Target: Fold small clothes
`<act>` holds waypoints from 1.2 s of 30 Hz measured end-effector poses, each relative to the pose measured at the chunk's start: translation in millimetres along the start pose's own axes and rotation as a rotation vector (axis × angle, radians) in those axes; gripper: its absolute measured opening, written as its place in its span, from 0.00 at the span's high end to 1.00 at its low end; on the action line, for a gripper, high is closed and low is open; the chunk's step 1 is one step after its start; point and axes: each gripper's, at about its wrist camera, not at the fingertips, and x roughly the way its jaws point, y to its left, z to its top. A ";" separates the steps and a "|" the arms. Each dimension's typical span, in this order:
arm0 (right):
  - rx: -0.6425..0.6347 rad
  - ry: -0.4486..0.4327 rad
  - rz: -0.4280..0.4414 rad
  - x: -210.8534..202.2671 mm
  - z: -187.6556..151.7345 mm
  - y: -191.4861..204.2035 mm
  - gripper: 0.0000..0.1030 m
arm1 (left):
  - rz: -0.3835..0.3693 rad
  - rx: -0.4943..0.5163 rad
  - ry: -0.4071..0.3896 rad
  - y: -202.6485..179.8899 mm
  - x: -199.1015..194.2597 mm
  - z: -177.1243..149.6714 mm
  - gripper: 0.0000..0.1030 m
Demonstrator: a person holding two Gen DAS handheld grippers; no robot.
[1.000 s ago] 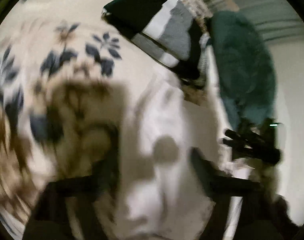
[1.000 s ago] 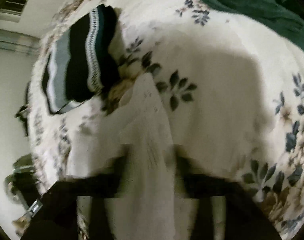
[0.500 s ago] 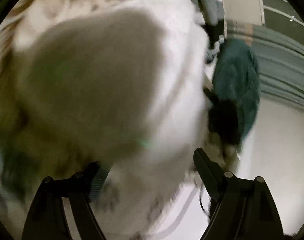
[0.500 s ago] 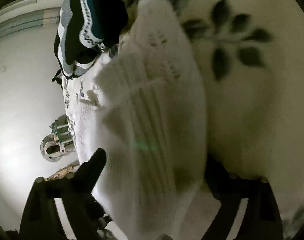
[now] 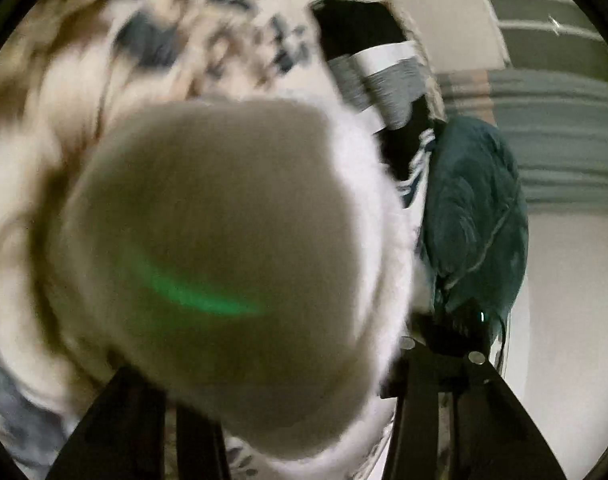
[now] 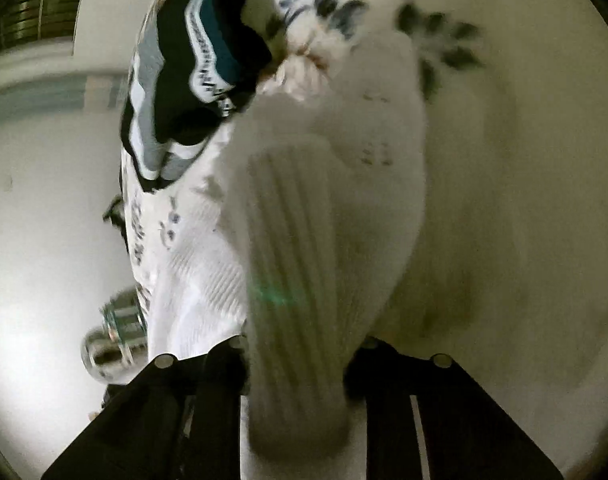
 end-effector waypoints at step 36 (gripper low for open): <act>-0.527 0.074 -0.472 10.0 -99.3 181.4 0.40 | 0.284 -0.001 0.044 135.6 -59.3 -42.5 0.00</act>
